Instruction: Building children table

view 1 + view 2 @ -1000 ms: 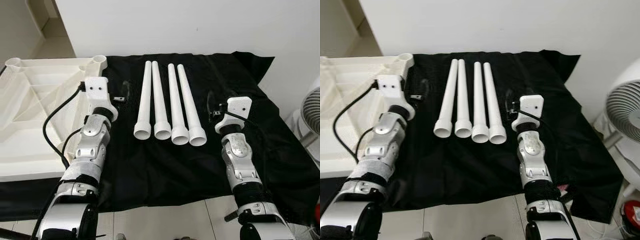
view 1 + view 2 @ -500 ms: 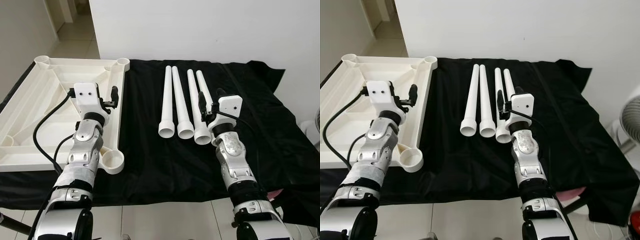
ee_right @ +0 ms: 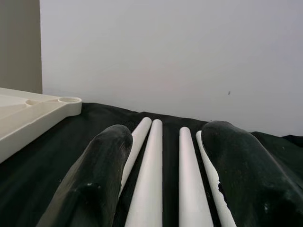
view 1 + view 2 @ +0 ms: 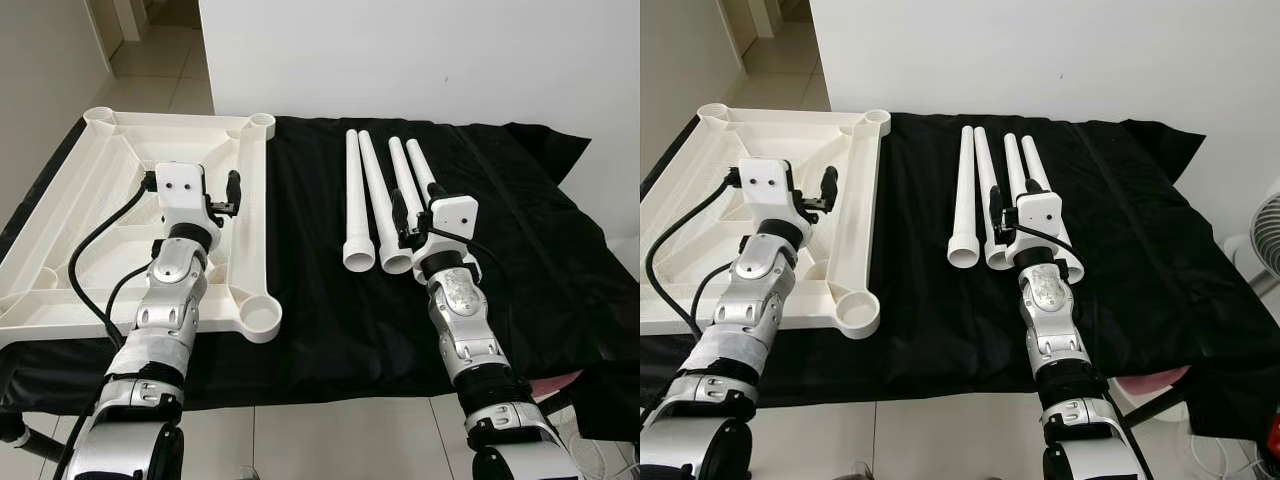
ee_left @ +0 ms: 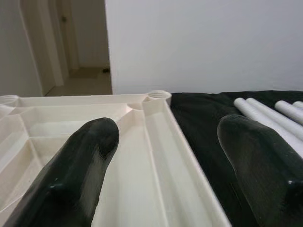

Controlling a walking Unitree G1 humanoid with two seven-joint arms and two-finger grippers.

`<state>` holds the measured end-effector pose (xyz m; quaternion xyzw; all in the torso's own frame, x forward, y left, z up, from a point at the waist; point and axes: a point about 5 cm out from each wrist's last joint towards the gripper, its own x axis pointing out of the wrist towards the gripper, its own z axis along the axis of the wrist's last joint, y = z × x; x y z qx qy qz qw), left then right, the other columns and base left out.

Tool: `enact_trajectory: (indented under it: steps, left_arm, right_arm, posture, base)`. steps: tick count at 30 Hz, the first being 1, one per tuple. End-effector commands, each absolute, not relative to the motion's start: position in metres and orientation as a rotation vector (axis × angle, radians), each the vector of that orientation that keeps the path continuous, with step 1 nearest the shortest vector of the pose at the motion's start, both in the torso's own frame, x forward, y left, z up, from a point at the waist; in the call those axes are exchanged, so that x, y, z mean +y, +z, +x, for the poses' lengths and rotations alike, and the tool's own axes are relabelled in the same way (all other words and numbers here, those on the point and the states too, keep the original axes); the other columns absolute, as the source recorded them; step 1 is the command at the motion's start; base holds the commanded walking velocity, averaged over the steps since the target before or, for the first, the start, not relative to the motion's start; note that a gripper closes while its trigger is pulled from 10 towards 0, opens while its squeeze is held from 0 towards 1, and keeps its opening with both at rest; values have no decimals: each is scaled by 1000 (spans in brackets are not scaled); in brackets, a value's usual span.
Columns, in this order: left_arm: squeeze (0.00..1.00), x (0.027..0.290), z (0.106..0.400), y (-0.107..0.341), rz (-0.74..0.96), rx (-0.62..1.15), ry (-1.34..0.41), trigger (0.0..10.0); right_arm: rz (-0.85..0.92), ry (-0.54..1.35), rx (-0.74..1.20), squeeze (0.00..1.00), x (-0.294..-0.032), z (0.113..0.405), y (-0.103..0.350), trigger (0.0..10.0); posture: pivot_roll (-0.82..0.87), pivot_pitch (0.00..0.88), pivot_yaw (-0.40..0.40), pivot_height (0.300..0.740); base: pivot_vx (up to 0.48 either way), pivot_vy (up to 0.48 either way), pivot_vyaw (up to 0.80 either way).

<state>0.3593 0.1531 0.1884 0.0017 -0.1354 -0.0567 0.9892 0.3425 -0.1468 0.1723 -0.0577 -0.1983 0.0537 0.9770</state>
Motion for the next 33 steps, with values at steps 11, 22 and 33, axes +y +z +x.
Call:
enact_trajectory:
  steps: [11,22,33]
  left_arm:
    - [0,147,356,186,41,-277,-155,10000]
    - [0,146,356,184,28,-271,-154,10000]
    - [0,149,356,189,17,-282,-149,10000]
  right_arm:
    - [-128,106,-389,0,-149,342,169,10000]
    - [-130,110,-388,0,-149,343,169,10000]
    - [-77,59,-325,0,-155,350,167,10000]
  posture:
    - [-11,0,0,740]
    - [-8,0,-7,740]
    - [-3,0,-4,740]
  base:
    - [0,-131,0]
    - [0,-175,0]
    - [0,0,0]
